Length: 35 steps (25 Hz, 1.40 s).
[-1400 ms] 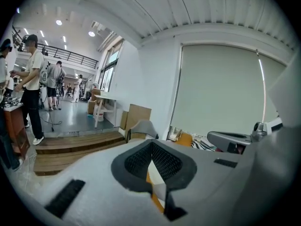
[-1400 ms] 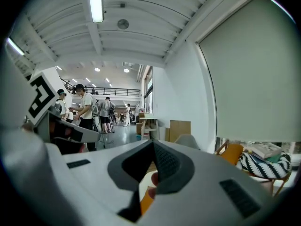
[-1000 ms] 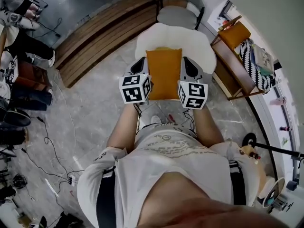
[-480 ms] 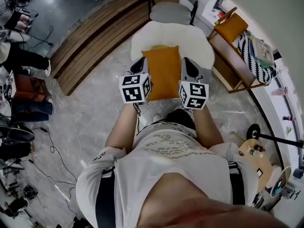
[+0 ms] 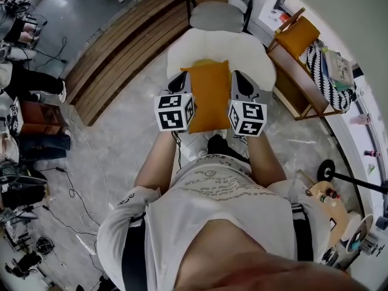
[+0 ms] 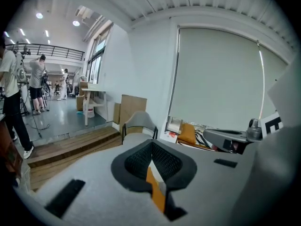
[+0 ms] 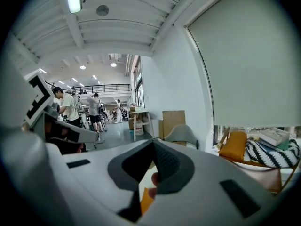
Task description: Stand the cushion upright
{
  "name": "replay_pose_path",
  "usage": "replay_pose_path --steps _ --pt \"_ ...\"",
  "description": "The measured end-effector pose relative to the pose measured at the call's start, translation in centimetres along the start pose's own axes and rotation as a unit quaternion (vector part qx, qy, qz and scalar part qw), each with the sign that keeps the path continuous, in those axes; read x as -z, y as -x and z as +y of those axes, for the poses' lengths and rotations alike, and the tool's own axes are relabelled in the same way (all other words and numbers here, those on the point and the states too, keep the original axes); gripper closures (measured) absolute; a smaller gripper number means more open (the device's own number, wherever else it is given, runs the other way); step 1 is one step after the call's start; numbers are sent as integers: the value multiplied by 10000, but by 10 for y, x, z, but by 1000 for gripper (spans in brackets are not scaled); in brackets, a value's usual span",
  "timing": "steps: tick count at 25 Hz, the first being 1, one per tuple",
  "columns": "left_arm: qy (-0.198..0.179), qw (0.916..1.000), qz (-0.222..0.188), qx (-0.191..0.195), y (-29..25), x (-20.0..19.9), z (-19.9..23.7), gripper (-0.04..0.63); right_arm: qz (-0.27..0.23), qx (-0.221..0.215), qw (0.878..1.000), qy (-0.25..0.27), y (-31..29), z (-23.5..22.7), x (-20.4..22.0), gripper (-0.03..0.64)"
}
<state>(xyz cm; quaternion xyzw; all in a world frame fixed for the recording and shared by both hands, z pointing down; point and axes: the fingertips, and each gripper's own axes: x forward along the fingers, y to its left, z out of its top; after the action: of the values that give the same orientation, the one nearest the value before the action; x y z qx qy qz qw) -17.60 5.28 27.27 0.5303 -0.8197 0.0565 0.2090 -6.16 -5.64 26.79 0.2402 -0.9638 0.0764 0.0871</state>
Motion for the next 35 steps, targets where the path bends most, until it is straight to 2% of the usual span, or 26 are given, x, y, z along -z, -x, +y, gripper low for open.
replay_pose_path --steps 11,20,28,35 --pt "-147 9994 -11 -319 -46 -35 26 574 -128 -399 9991 -60 -76 -4 -23 591" --pt "-224 9989 -137 -376 -98 -74 24 574 -272 -497 9984 -92 -123 -34 -53 591" --pt "-440 9989 31 -157 -136 -74 -5 574 -169 -163 9996 -173 -129 -80 -40 591" --pt "-725 9973 20 112 -153 -81 -16 574 -235 87 9992 -315 -132 -95 -40 591"
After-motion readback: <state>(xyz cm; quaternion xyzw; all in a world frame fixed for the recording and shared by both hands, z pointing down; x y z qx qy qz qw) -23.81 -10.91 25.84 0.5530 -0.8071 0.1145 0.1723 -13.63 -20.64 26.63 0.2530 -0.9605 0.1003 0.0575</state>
